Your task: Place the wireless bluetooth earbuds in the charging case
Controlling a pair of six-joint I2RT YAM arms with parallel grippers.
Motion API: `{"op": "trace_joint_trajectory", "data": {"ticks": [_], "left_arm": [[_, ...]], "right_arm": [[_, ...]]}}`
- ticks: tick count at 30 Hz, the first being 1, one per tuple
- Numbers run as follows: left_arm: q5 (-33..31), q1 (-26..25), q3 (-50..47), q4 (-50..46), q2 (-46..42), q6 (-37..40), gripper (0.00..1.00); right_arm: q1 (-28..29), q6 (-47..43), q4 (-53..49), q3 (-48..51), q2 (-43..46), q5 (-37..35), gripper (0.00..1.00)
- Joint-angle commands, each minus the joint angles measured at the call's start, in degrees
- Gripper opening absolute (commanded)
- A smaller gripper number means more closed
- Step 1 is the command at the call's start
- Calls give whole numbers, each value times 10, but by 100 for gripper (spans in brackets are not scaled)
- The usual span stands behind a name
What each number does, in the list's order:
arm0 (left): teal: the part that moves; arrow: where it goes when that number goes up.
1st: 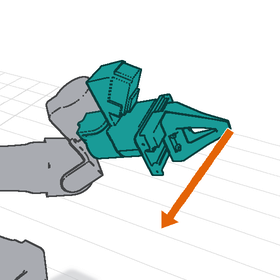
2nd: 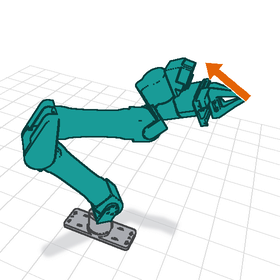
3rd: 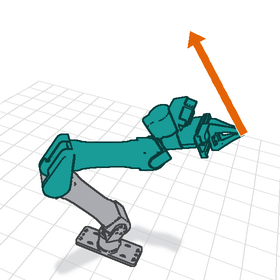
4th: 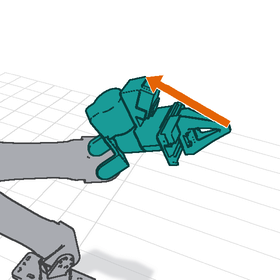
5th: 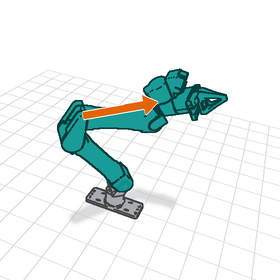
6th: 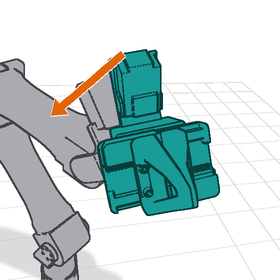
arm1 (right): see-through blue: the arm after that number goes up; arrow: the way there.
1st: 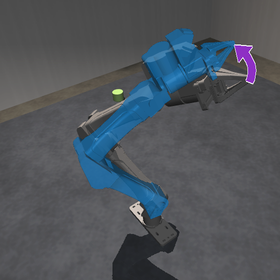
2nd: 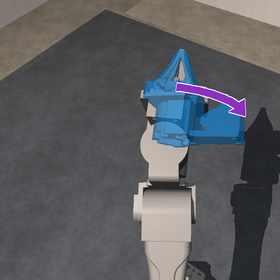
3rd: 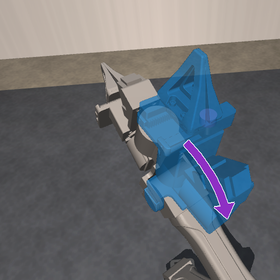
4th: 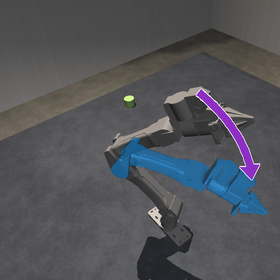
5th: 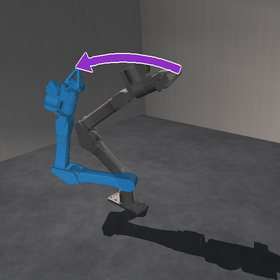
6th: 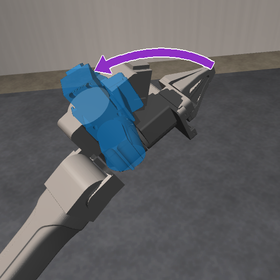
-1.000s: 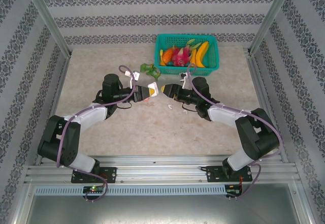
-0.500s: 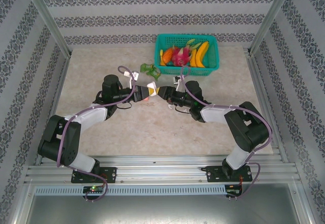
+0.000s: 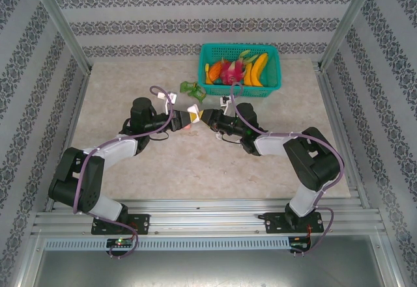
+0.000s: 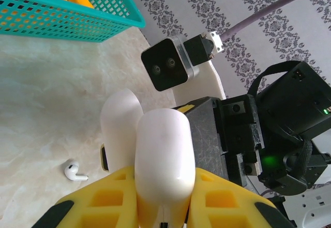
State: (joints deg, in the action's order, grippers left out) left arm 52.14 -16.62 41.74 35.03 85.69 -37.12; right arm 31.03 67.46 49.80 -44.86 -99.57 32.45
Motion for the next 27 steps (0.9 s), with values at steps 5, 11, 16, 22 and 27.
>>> {"op": "trace_joint_trajectory", "data": {"ticks": [5, 11, 16, 22, 27], "left_arm": [[30, -2, -9, 30, -2, -1, 0], [15, -2, -14, 30, -4, -2, 22], [3, -2, -17, 26, -9, -1, 35], [-6, -1, -15, 16, -18, 4, 45], [-24, -1, -4, -43, -55, 34, 59]], "right_arm": [[2, 15, 40, -17, -6, -10, 17], [-5, 16, 31, -20, -3, -8, 9], [-11, 15, 22, -26, -3, -4, 5], [-18, 8, 1, -36, -1, -1, 2], [-31, -6, -26, -41, 3, 3, 0]]}}
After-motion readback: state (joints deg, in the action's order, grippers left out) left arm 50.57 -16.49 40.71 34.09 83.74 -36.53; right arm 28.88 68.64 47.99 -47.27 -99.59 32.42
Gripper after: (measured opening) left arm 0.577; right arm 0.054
